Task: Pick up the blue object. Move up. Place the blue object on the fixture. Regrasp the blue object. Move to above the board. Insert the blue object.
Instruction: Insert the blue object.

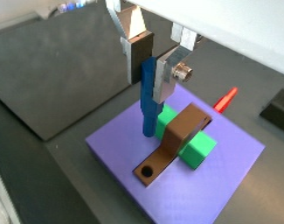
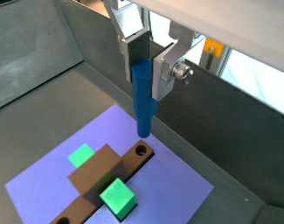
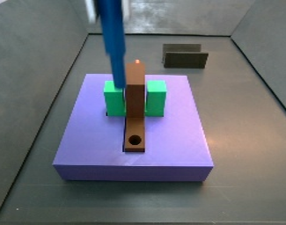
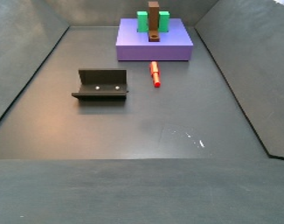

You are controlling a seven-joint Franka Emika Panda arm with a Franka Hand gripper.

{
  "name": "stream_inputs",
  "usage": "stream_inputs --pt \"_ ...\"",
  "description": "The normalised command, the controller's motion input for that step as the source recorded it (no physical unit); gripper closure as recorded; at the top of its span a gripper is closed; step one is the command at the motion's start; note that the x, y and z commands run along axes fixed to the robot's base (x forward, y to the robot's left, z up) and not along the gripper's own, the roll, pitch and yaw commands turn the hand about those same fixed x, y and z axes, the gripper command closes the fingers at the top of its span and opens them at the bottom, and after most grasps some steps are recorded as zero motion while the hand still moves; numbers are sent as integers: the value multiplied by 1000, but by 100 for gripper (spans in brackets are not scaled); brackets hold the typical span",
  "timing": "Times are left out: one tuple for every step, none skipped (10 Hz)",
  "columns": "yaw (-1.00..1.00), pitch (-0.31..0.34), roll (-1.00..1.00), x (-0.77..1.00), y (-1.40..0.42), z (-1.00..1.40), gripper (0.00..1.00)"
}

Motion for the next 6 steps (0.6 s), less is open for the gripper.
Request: stream_inputs --pt "-29 -56 121 0 -49 -871 100" --pt "-114 0 89 57 -9 -754 100" --pt "-91 39 76 117 -43 -494 100" --pt "0 179 166 363 -223 -223 100" --pt "-14 199 271 277 -197 -200 100" --pt "-117 204 237 240 -71 -237 100"
